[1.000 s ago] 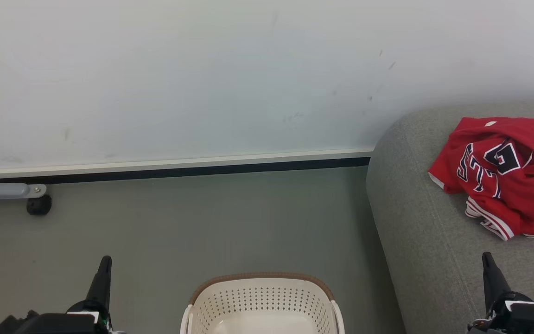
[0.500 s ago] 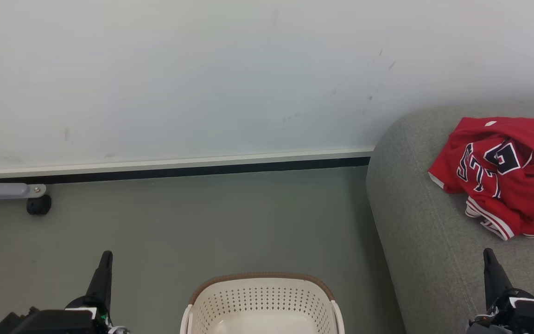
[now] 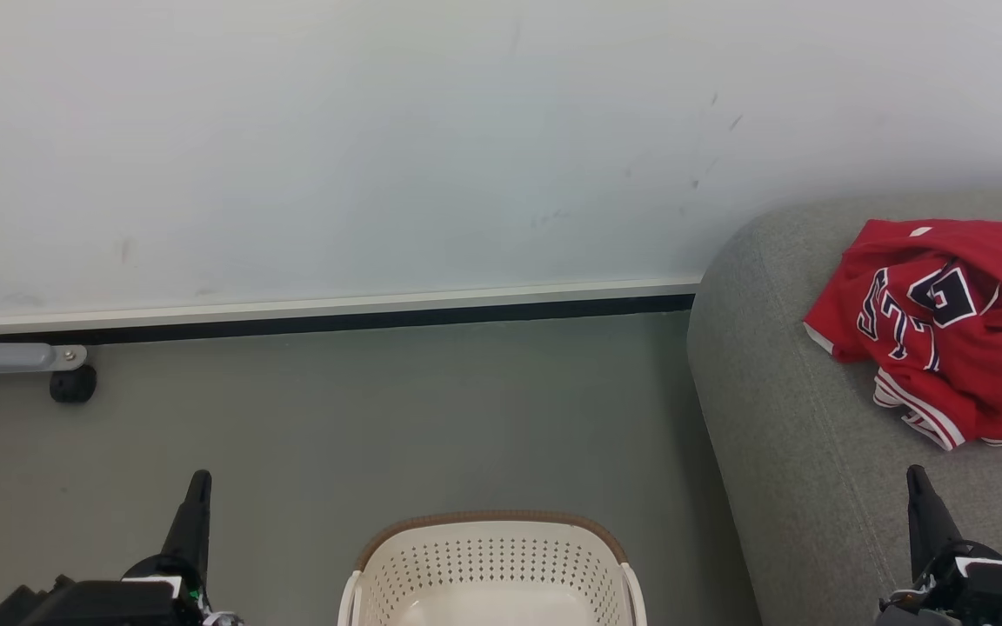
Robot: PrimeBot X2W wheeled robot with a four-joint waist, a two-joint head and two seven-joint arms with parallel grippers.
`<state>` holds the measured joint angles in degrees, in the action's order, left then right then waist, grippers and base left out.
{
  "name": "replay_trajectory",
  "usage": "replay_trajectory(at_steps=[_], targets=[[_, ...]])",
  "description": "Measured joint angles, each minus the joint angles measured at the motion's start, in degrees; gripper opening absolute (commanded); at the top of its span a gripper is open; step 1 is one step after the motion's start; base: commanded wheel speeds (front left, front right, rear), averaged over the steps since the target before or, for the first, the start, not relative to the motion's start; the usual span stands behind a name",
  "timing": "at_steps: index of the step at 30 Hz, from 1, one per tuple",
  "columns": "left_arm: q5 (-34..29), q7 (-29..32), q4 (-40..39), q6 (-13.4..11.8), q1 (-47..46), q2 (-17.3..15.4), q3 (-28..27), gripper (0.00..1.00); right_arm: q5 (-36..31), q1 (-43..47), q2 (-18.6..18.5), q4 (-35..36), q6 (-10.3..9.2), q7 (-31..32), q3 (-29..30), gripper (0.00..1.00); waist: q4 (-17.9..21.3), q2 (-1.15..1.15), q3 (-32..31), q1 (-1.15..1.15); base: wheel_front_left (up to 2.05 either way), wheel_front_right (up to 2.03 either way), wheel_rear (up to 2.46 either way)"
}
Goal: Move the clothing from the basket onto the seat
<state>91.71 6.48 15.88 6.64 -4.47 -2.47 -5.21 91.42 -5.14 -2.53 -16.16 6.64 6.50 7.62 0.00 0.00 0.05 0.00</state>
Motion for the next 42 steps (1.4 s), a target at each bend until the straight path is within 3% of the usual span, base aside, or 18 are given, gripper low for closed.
replay_trajectory(at_steps=[42], targets=[[0.0, 0.0, 0.1, 0.0, 0.0, 0.0, 0.0, 0.0, 0.0, 0.0, 0.0, 0.0, 0.01, 0.0, 0.0, 0.0, 0.0, 0.0, 0.0, 0.0, 0.0, 0.0, 0.0]])
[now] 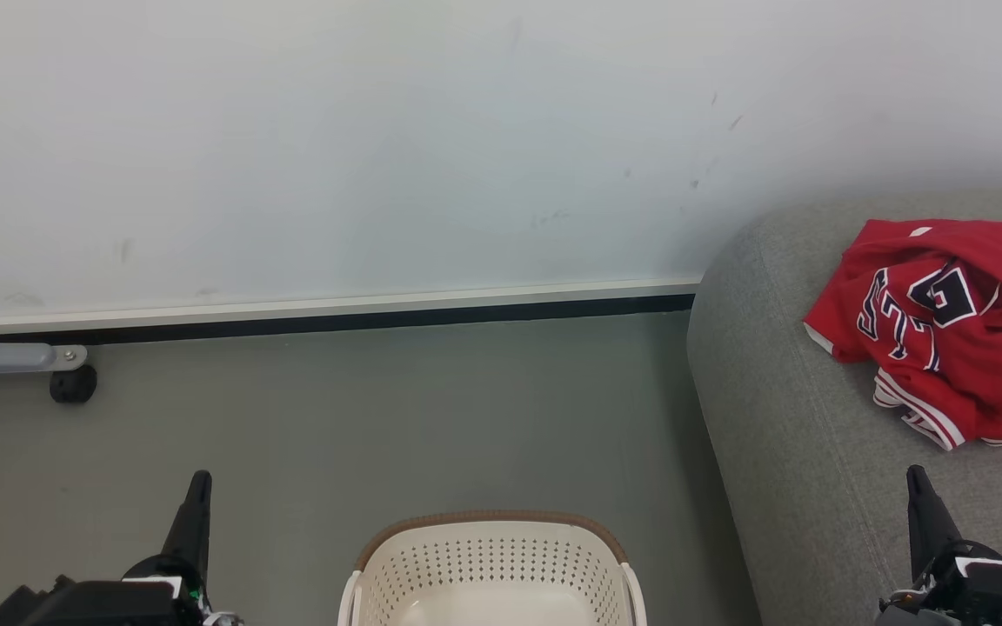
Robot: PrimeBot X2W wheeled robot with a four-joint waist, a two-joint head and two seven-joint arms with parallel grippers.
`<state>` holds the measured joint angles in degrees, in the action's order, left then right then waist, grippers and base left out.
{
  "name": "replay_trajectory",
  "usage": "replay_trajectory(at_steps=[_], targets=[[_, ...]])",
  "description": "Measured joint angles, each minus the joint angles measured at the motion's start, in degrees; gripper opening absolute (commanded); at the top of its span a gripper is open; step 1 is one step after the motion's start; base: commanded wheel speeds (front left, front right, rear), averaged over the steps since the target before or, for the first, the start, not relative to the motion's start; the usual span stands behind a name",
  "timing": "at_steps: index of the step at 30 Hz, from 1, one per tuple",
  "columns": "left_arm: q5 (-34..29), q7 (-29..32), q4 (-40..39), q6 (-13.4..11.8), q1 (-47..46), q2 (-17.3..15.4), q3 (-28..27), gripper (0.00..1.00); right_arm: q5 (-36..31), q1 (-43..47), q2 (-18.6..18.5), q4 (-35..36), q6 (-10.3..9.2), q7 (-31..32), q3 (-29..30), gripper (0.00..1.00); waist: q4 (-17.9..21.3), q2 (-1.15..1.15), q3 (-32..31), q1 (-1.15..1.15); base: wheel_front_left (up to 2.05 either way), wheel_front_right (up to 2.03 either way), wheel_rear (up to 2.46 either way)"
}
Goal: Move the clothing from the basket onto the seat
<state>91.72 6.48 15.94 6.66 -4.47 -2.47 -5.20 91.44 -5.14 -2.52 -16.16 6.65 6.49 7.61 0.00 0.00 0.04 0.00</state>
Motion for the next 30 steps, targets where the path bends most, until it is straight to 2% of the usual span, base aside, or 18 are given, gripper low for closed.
replay_trajectory(at_steps=[30], targets=[[0.0, 0.0, 0.0, 0.4, 0.0, 0.0, 0.0, 0.0, 0.1, 0.0, 0.0, 0.0, 0.0, 0.0, 0.0, 0.0, 0.0, 0.0, 0.0, 0.0, 0.0, 0.0, 0.0]])
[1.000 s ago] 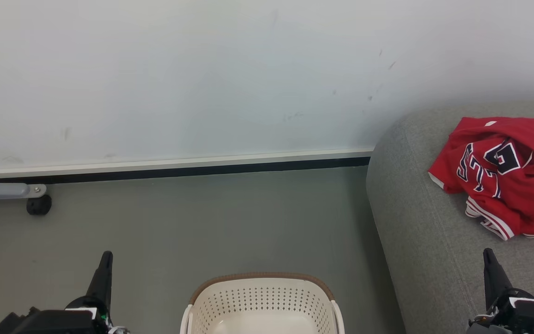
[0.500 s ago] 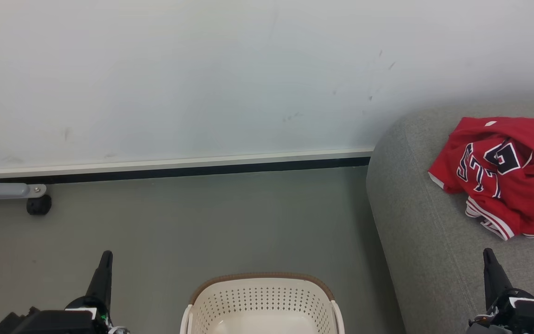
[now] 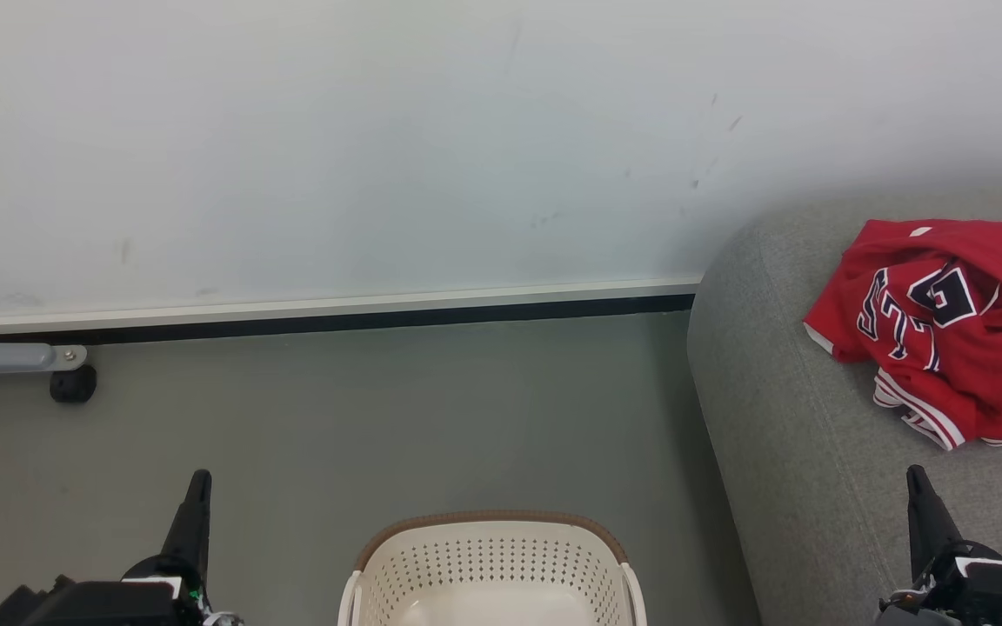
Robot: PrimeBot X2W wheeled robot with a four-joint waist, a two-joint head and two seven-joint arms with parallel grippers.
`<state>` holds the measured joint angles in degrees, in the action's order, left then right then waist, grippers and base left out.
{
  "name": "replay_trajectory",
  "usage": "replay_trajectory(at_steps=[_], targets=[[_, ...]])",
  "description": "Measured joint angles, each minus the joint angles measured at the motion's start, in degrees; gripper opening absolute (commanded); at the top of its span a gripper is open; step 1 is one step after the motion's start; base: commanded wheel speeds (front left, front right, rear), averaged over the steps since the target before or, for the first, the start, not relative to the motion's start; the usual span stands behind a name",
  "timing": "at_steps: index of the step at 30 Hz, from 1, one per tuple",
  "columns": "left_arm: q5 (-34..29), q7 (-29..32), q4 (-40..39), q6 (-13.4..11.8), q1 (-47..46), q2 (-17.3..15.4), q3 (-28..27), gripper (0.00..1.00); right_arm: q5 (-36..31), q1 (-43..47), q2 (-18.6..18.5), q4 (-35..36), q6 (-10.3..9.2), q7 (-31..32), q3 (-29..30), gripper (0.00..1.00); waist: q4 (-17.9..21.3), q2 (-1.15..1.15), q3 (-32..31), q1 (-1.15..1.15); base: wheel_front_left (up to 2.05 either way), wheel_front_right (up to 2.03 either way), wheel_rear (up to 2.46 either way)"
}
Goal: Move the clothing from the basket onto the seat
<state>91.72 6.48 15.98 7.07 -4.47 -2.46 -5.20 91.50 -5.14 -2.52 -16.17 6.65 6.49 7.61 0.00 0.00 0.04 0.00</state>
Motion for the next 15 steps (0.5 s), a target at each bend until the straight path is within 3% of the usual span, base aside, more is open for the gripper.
replay_trajectory(at_steps=[15], targets=[[0.0, 0.0, 0.0, 0.0, 0.0, 0.0, 0.0, 0.0, 0.0, 0.0, 0.0, 0.0, 0.0, 0.0, 0.0, 0.0, 0.0, 0.0, 0.0, 0.0, 0.0, 0.0, 0.0]])
